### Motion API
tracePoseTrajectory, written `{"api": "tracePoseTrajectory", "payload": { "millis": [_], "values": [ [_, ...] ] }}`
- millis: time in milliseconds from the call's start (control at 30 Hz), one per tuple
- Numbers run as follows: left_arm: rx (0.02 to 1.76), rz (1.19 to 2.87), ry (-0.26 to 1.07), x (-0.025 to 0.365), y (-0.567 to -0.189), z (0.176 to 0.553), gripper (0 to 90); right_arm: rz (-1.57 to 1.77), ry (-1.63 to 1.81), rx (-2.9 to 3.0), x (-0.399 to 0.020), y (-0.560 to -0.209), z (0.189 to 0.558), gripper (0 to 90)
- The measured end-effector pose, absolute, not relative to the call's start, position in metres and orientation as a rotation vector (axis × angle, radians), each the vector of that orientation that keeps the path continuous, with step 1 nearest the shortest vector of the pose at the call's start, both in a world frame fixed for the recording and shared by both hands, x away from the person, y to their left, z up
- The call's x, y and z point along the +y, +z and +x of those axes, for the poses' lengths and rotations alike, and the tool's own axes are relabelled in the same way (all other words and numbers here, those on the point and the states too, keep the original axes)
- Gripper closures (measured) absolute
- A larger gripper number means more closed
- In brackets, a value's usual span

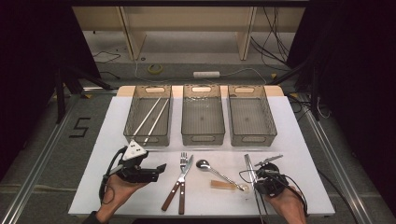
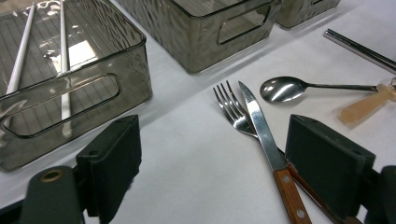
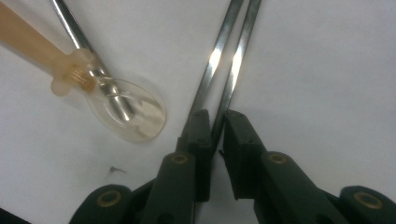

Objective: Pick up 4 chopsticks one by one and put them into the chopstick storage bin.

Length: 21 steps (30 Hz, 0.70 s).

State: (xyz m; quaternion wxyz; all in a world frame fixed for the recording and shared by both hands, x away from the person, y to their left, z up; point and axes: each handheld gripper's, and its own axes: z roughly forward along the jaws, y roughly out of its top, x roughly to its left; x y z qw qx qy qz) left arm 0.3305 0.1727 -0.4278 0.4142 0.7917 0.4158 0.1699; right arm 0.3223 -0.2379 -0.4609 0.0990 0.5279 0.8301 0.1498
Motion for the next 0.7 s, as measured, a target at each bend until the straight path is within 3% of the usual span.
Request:
{"api": "tracePoseTrajectory", "payload": {
  "millis": [700],
  "values": [
    [1.037, 1.99, 0.426, 0.1724, -0.4276, 0.3303, 17.9, 1.612, 0.516, 2.441, -0.2448, -0.4603, 0.3227, 86.4]
  ]
}}
